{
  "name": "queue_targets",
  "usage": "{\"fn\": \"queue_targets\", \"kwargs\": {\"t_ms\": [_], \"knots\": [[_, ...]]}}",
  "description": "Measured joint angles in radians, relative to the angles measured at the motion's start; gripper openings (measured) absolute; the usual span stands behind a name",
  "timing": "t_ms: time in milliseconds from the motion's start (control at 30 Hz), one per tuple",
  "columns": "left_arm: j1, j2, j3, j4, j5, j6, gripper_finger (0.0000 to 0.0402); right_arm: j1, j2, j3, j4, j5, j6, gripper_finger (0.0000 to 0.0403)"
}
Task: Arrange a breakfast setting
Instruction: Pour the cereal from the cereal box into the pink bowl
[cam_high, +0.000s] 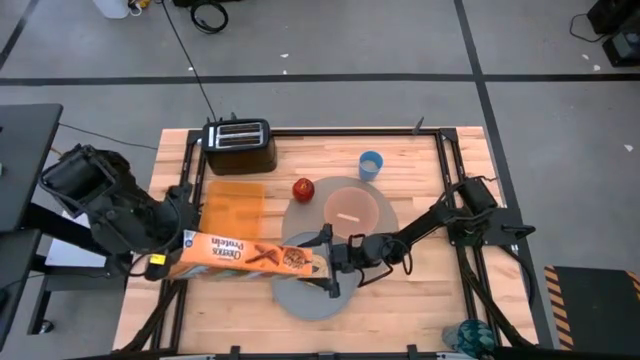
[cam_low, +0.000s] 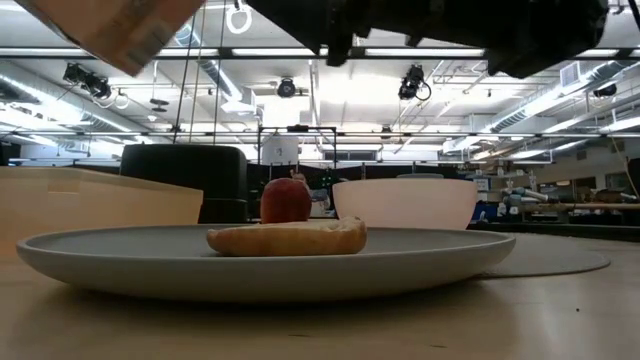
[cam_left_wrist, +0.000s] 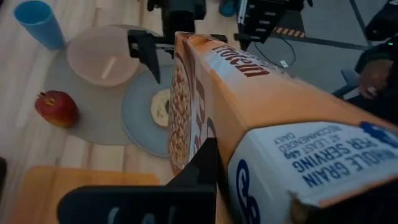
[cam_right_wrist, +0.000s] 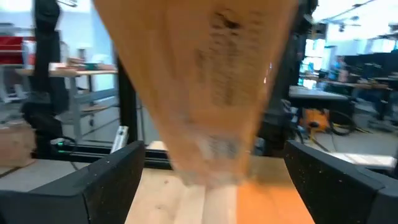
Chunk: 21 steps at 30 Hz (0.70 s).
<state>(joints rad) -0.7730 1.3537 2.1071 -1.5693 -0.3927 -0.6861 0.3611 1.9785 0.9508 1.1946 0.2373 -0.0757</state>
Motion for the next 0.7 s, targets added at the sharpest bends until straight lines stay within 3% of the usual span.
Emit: {"fn": "queue_targets", "kwargs": {"t_ms": [100, 333, 500, 700], "knots": [[0.024, 0.0, 0.0, 0.0, 0.0, 0.021, 0.0002, -0.011, -0.001, 0.029, -0.021, -0.075, 0.007, 0.0394], [0.059, 0.0, 0.0, 0.001, -0.003, 0.044, 0.0002, -0.029, -0.002, 0.078, -0.016, -0.007, -0.012, 0.0399], [0.081, -0.001, 0.0, 0.001, -0.051, 0.077, 0.0002, -0.037, -0.004, 0.108, -0.005, -0.085, -0.001, 0.0397], [0.122, -0.003, 0.001, 0.046, -0.065, 0.152, 0.0003, -0.045, -0.004, 0.163, 0.0, -0.065, 0.019, 0.036]]}}
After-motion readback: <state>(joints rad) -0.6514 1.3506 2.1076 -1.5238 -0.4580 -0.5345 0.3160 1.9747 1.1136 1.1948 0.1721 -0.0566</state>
